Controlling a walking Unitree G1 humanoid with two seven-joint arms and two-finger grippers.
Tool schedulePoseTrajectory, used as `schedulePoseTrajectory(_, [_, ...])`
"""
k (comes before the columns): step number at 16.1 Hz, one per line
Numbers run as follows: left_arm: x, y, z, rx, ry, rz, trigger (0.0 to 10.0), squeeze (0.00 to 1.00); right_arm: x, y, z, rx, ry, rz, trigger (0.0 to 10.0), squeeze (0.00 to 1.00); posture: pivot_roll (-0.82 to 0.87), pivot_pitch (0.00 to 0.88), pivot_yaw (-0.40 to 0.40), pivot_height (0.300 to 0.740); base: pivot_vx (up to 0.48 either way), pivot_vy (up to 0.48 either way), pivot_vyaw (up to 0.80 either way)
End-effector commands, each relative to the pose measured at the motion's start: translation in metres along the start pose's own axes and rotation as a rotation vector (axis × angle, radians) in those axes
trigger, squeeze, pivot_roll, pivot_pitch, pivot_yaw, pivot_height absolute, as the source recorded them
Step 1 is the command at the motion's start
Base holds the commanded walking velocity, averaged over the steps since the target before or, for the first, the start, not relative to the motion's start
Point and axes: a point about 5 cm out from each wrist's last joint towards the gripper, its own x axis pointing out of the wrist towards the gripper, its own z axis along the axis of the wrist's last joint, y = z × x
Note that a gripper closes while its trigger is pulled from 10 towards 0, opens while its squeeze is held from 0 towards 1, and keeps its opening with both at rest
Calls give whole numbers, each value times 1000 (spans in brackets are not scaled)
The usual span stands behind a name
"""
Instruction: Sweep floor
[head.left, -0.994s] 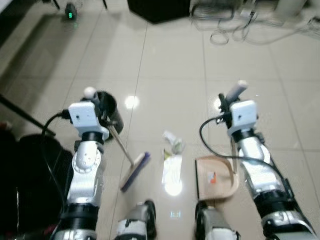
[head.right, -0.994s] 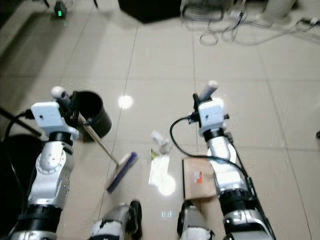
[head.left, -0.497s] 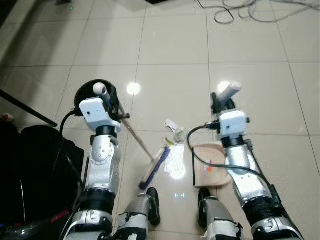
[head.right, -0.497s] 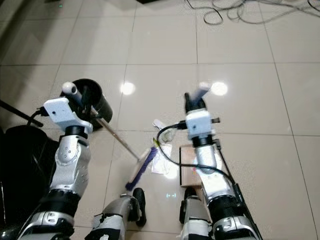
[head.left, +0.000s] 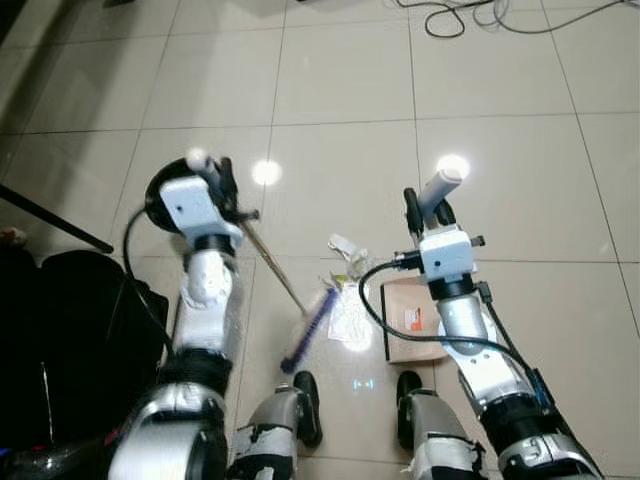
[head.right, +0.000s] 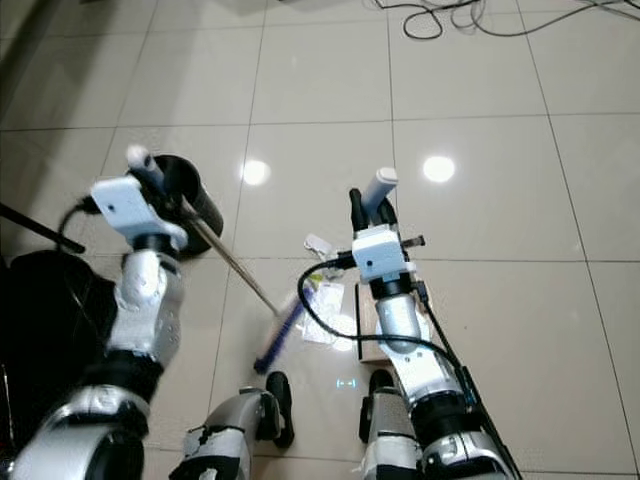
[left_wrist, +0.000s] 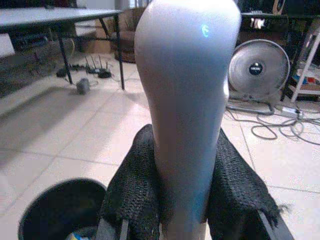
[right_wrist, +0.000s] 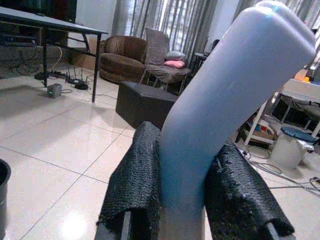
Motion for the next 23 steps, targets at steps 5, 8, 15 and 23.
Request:
schedulePoseTrajectory(5, [18,15,20,72,-88,-21,10000,0,-5,0,-7,-33,27,2,10000,0,106,386,151,740,0,0,0])
schedulePoseTrajectory(8, [13,16,10,96,-69,12,10000,0,1,-4,-3,-20,12,-58,10000,0,89,388,149,740,0,0,0])
schedulePoseTrajectory(15, [5,0,-9,55,0,90,10000,0,8,17,10,39,4,-93,10000,0,39,390,142,740,0,0,0])
schedulePoseTrajectory(23, [6,-38,-22,-174,125,155,10000,0,0,36,-5,35,151,-52,10000,0,64,393,137,740,0,0,0])
